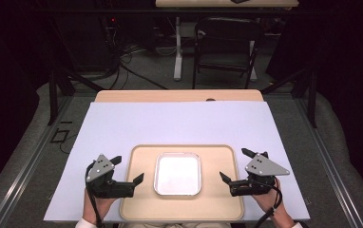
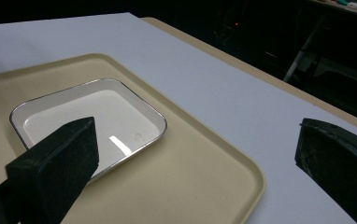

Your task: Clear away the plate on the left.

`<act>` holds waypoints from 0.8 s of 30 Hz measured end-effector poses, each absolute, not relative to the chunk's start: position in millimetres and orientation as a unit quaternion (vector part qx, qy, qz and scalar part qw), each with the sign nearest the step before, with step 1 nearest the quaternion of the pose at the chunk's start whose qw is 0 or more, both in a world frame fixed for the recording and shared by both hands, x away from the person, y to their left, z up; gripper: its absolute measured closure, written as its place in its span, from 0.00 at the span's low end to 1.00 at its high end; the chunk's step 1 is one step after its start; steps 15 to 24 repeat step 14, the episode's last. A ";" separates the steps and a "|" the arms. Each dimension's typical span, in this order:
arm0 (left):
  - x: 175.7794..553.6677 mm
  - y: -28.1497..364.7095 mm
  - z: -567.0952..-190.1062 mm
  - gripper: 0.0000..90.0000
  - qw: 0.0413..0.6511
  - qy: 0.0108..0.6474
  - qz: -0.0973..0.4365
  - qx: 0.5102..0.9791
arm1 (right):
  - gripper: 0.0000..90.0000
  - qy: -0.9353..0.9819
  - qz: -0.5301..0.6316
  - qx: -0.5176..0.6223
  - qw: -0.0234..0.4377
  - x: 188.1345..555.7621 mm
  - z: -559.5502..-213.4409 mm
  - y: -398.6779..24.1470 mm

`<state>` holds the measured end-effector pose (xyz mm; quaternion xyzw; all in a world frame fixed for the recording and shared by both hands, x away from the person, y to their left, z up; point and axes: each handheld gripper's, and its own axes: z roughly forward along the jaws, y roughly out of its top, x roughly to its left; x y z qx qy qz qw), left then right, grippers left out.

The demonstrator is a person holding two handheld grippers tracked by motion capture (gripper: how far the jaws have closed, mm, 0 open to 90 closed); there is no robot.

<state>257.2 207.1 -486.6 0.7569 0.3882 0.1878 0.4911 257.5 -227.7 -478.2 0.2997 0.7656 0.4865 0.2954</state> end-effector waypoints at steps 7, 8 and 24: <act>250.0 221.1 -490.3 0.00 0.487 0.396 0.189 0.755 | 0.00 0.759 0.483 0.316 0.300 242.6 -484.6 -244.9; 248.8 223.4 -490.7 0.00 0.487 0.398 0.191 0.754 | 0.00 0.758 0.482 0.317 0.304 241.1 -484.9 -246.2; 244.6 233.7 -493.8 0.00 0.481 0.410 0.192 0.750 | 0.00 0.753 0.468 0.329 0.325 231.2 -488.4 -256.4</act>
